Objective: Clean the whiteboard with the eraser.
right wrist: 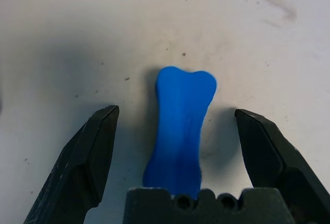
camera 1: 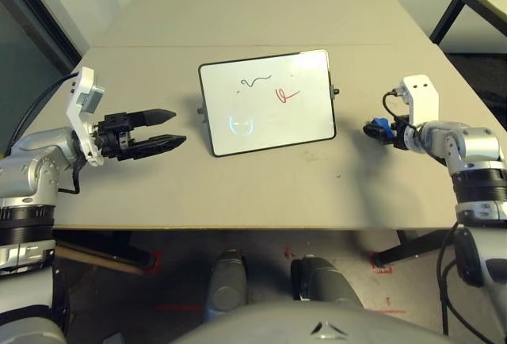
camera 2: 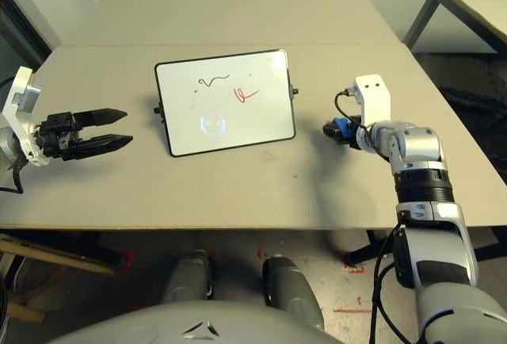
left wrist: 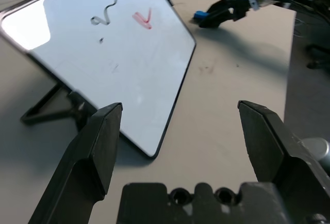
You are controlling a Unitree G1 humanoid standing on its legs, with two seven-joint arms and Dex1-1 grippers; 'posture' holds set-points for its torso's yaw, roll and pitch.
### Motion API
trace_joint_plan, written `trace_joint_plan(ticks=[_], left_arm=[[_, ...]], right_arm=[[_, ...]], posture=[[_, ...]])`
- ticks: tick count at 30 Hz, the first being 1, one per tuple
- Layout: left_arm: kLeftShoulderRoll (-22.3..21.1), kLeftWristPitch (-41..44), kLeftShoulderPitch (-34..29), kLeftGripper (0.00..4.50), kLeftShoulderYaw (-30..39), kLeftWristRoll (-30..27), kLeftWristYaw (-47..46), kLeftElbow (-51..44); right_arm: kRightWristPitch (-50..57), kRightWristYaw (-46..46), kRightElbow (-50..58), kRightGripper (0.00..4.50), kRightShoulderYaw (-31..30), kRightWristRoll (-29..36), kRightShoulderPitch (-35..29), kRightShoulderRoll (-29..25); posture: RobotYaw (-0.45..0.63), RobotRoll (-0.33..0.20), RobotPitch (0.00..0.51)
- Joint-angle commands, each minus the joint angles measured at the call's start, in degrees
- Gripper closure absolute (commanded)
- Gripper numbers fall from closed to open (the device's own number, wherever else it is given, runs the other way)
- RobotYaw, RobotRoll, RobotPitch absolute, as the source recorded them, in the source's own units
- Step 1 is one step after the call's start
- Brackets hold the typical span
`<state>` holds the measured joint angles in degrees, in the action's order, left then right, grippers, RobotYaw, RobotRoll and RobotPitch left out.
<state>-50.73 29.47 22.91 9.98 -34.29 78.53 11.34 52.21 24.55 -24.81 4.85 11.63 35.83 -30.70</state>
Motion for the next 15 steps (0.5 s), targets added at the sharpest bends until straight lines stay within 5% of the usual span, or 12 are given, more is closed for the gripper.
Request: trace_joint_plan(ticks=[1, 11, 15], left_arm=[[0.06, -1.19, 0.83, 0.0, -1.17, 0.72, 1.85, -0.32], [-0.23, -1.12, 1.32, 0.0, -1.21, 1.29, 2.44, 0.41], [0.02, -1.22, 2.02, 0.0, -1.47, 1.58, 2.53, 0.9]], right_arm=[[-0.3, 0.13, -0.81, 0.61, -0.54, -0.81, 0.36, 0.01], [1.79, 6.44, 15.73, 4.36, -7.66, -2.22, -1.01, -4.69], [1.06, 9.07, 23.55, 4.49, -12.66, -3.29, -0.36, -6.13]], posture=[[0.26, 0.0, 0.041], [0.25, 0.0, 0.038], [0.25, 0.0, 0.038]])
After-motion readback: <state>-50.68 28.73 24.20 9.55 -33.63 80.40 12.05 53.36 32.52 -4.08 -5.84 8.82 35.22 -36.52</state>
